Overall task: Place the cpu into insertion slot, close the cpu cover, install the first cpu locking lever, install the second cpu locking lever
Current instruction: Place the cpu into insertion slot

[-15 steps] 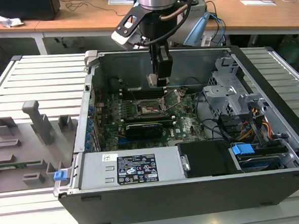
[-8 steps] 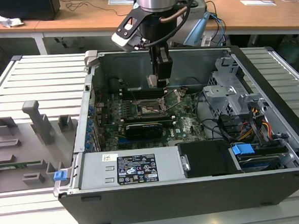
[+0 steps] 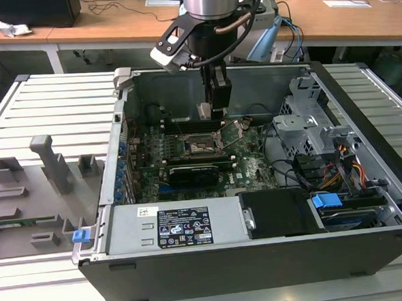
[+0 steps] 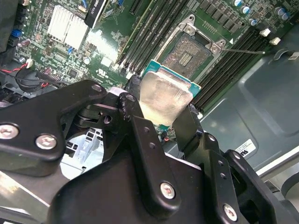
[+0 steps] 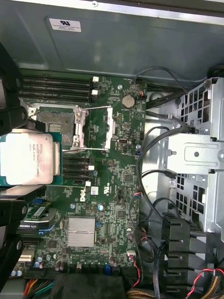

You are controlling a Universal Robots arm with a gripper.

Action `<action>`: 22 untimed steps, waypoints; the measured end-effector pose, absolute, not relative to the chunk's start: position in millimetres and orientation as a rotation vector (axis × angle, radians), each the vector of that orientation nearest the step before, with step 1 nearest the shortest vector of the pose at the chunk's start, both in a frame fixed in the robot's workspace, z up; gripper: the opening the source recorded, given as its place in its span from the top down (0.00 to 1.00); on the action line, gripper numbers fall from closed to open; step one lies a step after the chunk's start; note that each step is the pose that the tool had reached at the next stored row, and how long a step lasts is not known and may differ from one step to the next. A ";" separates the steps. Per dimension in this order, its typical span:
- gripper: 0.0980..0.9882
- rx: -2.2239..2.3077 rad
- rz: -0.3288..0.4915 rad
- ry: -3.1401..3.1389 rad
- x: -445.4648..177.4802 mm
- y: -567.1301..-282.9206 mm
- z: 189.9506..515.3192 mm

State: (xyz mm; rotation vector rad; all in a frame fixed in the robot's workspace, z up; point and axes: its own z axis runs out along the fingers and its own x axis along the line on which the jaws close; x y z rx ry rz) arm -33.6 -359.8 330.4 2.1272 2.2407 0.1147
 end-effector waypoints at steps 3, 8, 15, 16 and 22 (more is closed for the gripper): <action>0.52 2.127 0.115 2.241 -33.6 -359.8 329.3; 0.52 2.127 0.115 2.241 -33.6 -359.8 326.8; 0.52 2.127 0.115 2.241 -33.6 -359.8 321.9; 0.52 2.127 0.115 2.241 -33.6 -359.8 321.3; 0.52 2.127 0.115 2.241 -33.6 -359.8 317.8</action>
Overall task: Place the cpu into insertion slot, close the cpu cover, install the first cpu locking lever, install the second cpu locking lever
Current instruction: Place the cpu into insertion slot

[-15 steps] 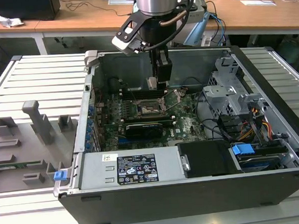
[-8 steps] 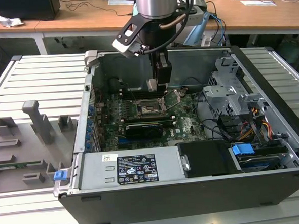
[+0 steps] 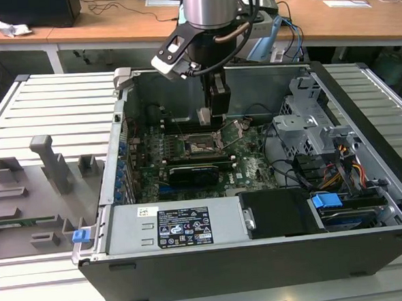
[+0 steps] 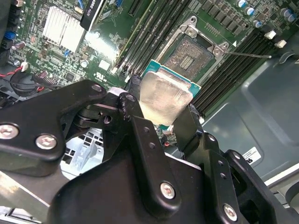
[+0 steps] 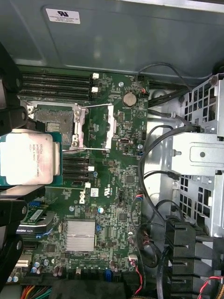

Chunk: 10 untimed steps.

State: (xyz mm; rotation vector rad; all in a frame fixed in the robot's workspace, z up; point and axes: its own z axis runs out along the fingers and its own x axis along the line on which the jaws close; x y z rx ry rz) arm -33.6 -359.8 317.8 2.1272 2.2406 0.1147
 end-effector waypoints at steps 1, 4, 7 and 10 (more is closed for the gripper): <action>0.52 2.127 0.115 2.241 -33.6 -359.8 317.1; 0.52 2.127 0.115 2.241 -33.6 -359.8 315.5; 0.52 2.127 0.115 2.241 -33.6 -359.8 314.2; 0.52 2.127 0.115 2.241 -33.6 -359.8 312.3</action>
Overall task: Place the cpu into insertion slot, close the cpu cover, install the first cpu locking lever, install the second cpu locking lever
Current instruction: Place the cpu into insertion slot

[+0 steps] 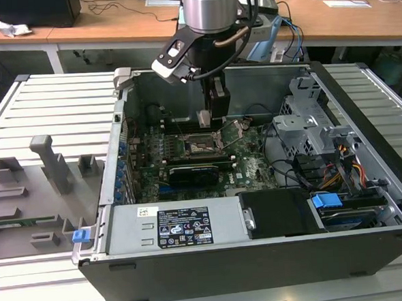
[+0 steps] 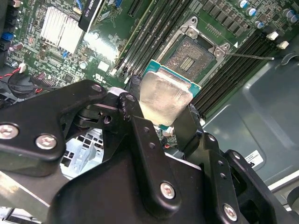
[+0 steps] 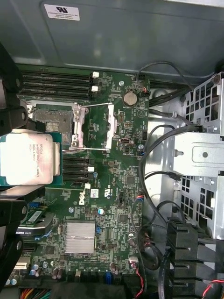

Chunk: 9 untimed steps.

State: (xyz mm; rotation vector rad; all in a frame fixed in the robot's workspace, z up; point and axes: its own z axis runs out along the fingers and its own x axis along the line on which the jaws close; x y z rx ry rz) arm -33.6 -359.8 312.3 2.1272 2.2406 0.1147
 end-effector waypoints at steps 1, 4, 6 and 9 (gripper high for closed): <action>0.52 2.127 0.115 2.241 -33.6 -359.8 311.8; 0.52 2.127 0.115 2.241 -33.6 -359.8 310.3; 0.52 2.127 0.115 2.241 -33.7 -359.8 309.5; 0.52 2.127 0.115 2.241 -33.6 -359.8 308.2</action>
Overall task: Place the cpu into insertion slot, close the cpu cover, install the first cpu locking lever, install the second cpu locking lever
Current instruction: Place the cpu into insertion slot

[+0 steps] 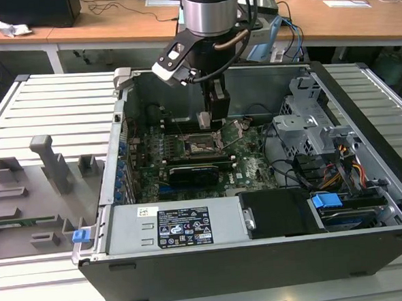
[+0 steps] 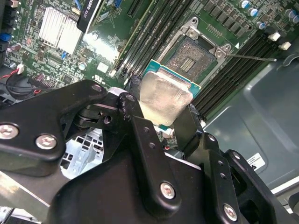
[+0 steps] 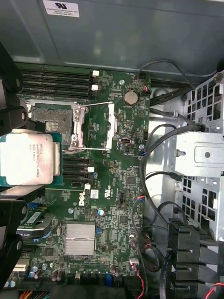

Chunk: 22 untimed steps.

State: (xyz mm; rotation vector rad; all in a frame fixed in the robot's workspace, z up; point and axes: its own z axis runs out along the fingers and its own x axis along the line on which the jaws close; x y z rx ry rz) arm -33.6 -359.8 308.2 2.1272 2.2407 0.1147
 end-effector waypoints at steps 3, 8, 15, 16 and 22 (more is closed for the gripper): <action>0.52 2.127 0.115 2.241 -33.7 -359.8 306.8; 0.52 2.127 0.115 2.241 -33.6 -359.8 304.7; 0.52 2.127 0.115 2.241 -33.6 -359.8 302.0; 0.52 2.127 0.115 2.241 -33.6 -359.8 301.7; 0.52 2.127 0.115 2.241 -33.6 -359.8 298.9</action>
